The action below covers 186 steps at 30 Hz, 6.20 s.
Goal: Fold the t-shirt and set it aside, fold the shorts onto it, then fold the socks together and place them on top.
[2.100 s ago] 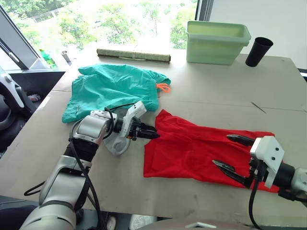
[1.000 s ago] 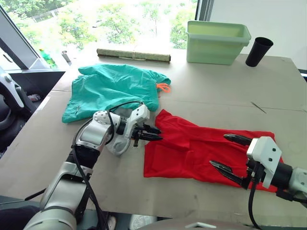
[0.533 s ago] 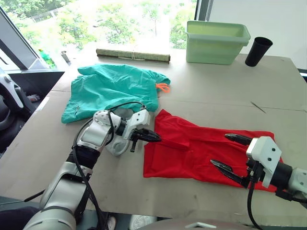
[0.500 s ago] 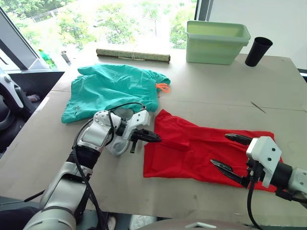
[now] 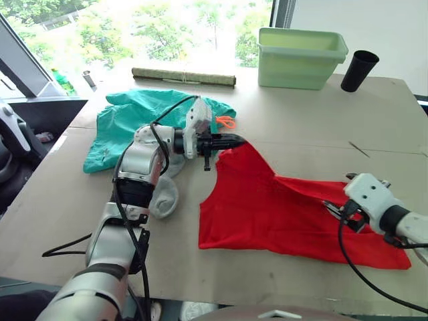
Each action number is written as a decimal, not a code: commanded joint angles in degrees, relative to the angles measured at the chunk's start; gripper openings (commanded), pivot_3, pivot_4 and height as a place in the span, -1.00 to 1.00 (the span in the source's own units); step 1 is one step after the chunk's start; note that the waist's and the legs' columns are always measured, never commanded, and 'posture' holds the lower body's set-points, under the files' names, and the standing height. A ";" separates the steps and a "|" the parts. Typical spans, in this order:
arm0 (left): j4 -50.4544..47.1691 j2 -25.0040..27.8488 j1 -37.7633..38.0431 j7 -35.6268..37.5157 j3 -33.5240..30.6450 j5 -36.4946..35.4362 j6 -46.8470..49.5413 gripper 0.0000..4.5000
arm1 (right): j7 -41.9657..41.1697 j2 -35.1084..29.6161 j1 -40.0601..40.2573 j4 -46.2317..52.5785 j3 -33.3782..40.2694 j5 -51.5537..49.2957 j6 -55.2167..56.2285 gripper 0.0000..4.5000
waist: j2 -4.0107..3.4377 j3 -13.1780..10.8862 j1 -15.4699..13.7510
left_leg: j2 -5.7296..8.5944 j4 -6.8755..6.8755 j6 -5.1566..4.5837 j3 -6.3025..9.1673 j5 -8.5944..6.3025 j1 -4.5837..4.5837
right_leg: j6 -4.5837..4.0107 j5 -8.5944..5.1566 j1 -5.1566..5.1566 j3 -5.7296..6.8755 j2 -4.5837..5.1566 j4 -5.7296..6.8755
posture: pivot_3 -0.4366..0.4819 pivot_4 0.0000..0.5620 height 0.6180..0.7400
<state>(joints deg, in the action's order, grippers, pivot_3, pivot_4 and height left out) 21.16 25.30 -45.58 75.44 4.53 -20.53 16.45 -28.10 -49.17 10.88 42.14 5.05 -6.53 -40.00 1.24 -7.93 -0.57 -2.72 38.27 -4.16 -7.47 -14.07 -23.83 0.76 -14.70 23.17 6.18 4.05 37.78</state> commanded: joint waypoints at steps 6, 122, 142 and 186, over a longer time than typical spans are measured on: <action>-3.42 -1.33 -3.34 -5.80 -4.88 -5.15 6.56 -0.98 | 1.54 -2.24 -2.96 -4.39 -1.96 8.24 -3.19 1.00 | 0.02 -0.02 -0.33 | 0.04 0.03 0.01 -0.01 0.01 -0.03 | 0.05 -0.01 -0.01 0.03 0.06 -0.01 | -0.05 -0.47 1.00; 3.53 -5.32 -3.73 -24.49 -4.02 4.48 -4.75 -1.00 | -4.43 -11.46 -31.25 -33.63 -5.72 23.49 -1.71 -1.00 | -0.03 -0.10 -0.11 | 0.03 0.04 0.06 -0.14 0.04 0.03 | -0.13 0.11 -0.01 -0.04 0.09 0.05 | -0.05 -0.47 1.00; -1.31 0.63 13.08 -11.94 3.10 11.92 -29.17 -1.00 | -0.76 -3.98 -7.75 -20.05 1.61 24.14 -3.56 -1.00 | -0.14 -0.09 -0.13 | 0.01 0.05 0.13 -0.14 0.07 0.09 | -0.11 0.13 -0.02 -0.04 0.15 0.09 | -0.05 -0.47 1.00; -6.31 -13.44 16.60 -56.54 -2.00 7.36 12.68 -0.97 | 30.85 34.97 -19.75 -35.97 14.91 12.91 5.50 -1.00 | -0.26 0.02 1.22 | 0.05 -0.04 0.18 -0.11 0.12 0.26 | -0.10 0.16 -0.13 -0.09 0.09 0.19 | -0.05 -0.47 1.00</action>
<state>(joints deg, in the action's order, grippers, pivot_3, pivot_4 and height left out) 14.09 11.23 -29.92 20.46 3.54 -14.62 28.65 1.55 -13.52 -9.23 6.18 19.18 5.53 -35.39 0.98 -7.91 0.65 -2.68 38.23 -3.96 -7.59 -13.94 -23.55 0.66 -14.54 23.04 6.08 4.15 37.98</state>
